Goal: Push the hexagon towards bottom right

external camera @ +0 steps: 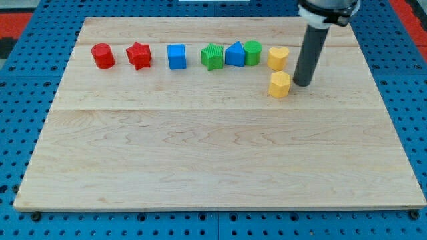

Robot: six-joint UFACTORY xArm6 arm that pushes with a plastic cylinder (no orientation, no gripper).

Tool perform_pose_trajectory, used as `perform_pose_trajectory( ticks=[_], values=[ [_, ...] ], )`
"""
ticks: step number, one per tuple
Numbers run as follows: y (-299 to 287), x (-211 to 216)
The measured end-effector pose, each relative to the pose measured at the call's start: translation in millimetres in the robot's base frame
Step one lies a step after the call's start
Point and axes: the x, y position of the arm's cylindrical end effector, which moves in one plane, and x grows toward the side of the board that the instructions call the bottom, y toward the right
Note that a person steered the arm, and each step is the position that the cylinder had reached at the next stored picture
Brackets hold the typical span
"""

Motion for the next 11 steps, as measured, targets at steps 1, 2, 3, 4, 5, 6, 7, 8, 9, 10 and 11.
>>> perform_pose_trajectory(
  ticks=[1,2,3,4,5,6,7,8,9,10,11],
  values=[
    [-29.4,-17.8],
    [-64.1,33.3],
    [-77.0,55.8],
    [-142.7,51.6],
    [-121.5,68.1],
    [-24.6,72.8],
    [-72.2,54.9],
    [-133.1,17.4],
    [-81.9,62.7],
    [-33.1,82.8],
    [-123.7,44.9]
  ],
)
